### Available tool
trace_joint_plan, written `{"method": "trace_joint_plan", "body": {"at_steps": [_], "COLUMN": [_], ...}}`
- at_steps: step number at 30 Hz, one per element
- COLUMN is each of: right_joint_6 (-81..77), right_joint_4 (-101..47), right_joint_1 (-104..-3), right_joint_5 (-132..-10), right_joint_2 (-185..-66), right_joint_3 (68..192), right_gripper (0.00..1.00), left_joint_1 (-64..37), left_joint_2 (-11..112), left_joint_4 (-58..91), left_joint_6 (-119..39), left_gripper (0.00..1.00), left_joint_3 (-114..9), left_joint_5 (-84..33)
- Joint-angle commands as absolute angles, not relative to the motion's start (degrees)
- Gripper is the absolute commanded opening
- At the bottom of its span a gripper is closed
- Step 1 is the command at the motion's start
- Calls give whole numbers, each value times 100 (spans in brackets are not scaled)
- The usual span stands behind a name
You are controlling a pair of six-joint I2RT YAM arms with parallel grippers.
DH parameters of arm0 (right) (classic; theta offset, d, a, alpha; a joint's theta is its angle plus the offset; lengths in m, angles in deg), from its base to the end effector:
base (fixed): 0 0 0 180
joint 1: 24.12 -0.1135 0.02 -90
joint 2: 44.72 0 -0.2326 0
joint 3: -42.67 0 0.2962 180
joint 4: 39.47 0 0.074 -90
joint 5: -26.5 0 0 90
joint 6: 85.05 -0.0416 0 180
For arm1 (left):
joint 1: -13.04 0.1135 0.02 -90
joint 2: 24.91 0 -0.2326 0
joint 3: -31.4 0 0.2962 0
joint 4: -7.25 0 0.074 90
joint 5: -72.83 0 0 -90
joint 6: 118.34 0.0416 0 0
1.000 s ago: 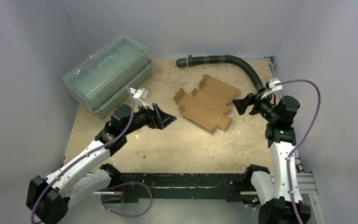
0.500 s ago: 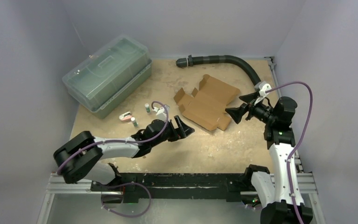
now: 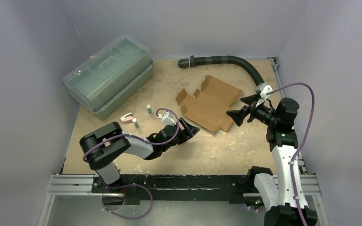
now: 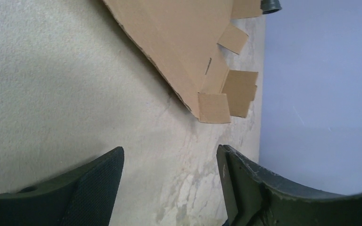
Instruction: Fold the paper box
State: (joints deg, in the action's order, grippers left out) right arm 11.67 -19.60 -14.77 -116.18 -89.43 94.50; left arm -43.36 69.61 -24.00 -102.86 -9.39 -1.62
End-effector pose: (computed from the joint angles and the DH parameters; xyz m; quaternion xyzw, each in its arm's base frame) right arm 0.2475 -0.0072 0.2920 -0.2608 0.7063 0.2650 0.6024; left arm 0.1858 -0.2595 0.0630 -0.2040 0.8016 -0.4542 0.3310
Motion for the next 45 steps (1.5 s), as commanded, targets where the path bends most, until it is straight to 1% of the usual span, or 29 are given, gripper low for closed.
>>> {"method": "trace_joint_plan", "body": {"at_steps": [1, 3, 5, 9, 13, 17, 21, 24, 29, 31, 36, 40, 42, 45], "right_joint_6": [1271, 1286, 1295, 1301, 1316, 1337, 1355, 1367, 1398, 1407, 1536, 1997, 2281, 2656], "right_joint_4": [-1980, -1970, -1965, -1969, -1970, -1962, -1965, -1979, -1961, -1959, -1816, -1309, -1055, -709], "right_joint_1": [-1506, -1516, -1515, -1524, -1558, -1592, -1632, -1679, -1735, -1748, -1768, -1779, -1779, -1779], "right_joint_5": [-11766, -11770, -11765, -11764, -11755, -11722, -11728, -11722, -11680, -11671, -11826, -12359, -12618, -12883], "right_joint_2": [-8886, -8888, -8899, -8901, -8902, -8907, -8907, -8913, -8919, -8924, -8911, -8848, -8805, -8767], "right_joint_3": [9458, 9454, 9458, 9460, 9446, 9439, 9428, 9410, 9422, 9418, 9516, 9708, 9799, 9909], "right_gripper": [99, 99, 99, 99, 99, 99, 99, 99, 99, 99, 99, 99, 99, 99], "left_joint_1": [-4375, -4374, -4375, -4374, -4369, -4357, -4301, -4248, -4177, -4167, -4135, -3948, -3775, -3489], "left_joint_2": [7516, 7713, 7861, 8120, 8476, 8890, 9271, 9486, 9691, 9664, 9269, 8424, 7966, 7212], "left_joint_4": [-3324, -3487, -3400, -3039, -3123, -3153, -3541, -3712, -3887, -3932, -4224, -4081, -3732, -2505], "left_joint_6": [-10887, -11009, -11132, -11468, -11657, -11924, -12209, -12333, -12374, -12326, -11600, -10220, -9395, -7971], "left_gripper": [67, 60, 57, 54, 50, 40, 26, 18, 6, 0, 0, 0, 0, 0], "left_joint_3": [-1212, -1269, -1368, -1616, -1892, -2141, -2220, -2321, -2411, -2367, -2075, -1784, -1732, -1899], "left_joint_5": [243, 484, 709, 1249, 1456, 1538, 1506, 1422, 1314, 1320, 1295, 679, 113, -707]}}
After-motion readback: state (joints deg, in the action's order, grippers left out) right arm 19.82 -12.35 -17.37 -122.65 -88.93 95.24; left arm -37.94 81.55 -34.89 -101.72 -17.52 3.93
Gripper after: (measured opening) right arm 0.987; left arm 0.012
